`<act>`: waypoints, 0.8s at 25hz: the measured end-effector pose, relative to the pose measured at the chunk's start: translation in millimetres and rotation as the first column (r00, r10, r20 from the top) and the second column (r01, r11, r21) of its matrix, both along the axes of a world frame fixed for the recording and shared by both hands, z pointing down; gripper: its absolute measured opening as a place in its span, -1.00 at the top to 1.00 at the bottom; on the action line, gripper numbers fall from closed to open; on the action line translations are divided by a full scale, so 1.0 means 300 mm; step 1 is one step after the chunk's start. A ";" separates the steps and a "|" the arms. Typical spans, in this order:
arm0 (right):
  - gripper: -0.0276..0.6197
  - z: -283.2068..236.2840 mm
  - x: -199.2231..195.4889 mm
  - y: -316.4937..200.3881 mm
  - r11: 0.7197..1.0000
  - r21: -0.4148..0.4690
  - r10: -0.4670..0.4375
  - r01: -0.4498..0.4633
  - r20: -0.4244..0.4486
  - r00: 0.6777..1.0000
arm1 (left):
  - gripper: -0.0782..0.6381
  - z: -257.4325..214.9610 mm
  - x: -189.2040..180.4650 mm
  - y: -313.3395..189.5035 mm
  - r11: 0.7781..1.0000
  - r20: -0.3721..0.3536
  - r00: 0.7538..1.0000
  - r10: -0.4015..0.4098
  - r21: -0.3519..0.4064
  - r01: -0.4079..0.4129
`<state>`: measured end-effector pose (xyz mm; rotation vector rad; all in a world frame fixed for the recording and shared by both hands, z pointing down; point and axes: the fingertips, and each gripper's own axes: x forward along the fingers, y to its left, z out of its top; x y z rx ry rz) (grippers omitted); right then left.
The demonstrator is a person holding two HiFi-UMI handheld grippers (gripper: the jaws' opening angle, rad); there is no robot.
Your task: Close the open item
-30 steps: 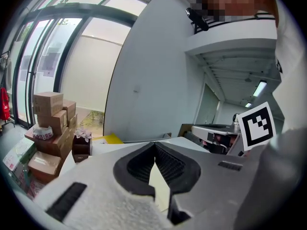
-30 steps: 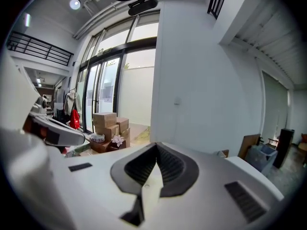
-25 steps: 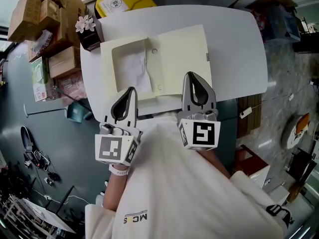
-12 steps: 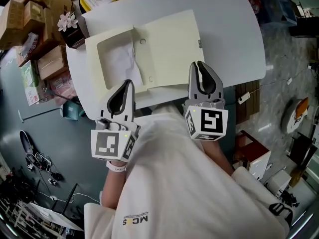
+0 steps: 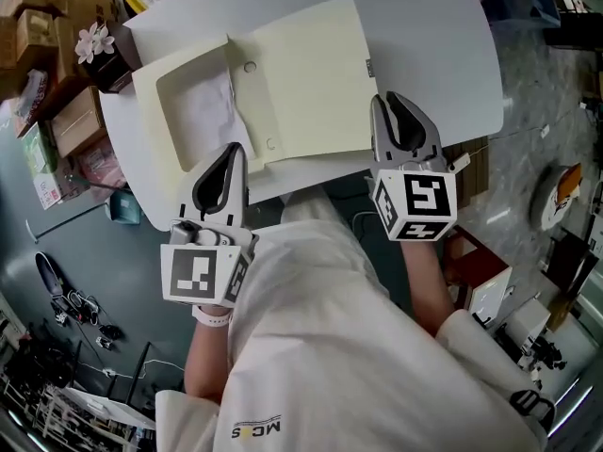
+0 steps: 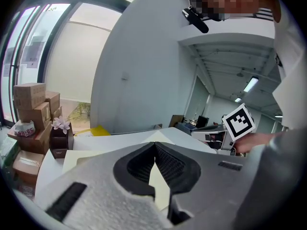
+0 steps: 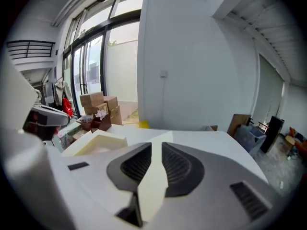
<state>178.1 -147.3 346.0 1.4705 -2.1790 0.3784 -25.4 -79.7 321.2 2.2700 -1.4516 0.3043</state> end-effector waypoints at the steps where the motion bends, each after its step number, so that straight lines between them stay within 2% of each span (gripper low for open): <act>1: 0.68 0.023 0.005 0.000 1.000 -0.017 -0.005 0.005 -0.004 1.000 | 0.71 0.012 -0.002 -0.003 1.000 0.004 1.000 0.001 -0.007 -0.001; 4: 0.56 0.096 0.025 -0.005 0.998 -0.069 -0.008 0.008 -0.002 1.000 | 0.71 0.047 0.003 -0.014 1.000 0.011 1.000 0.007 -0.025 -0.007; 9: 0.56 0.210 0.061 -0.011 0.989 -0.148 0.015 -0.014 0.000 1.000 | 0.71 0.114 0.023 -0.024 0.998 0.017 0.999 0.033 -0.051 -0.032; 16: 0.51 0.318 0.111 -0.025 0.978 -0.203 0.050 -0.048 0.003 0.999 | 0.71 0.201 0.090 -0.041 0.991 0.013 0.996 0.093 -0.102 -0.091; 20: 0.48 0.382 0.127 -0.027 0.966 -0.251 0.070 -0.058 0.038 0.997 | 0.71 0.226 0.127 -0.062 0.990 0.001 0.994 0.112 -0.089 -0.112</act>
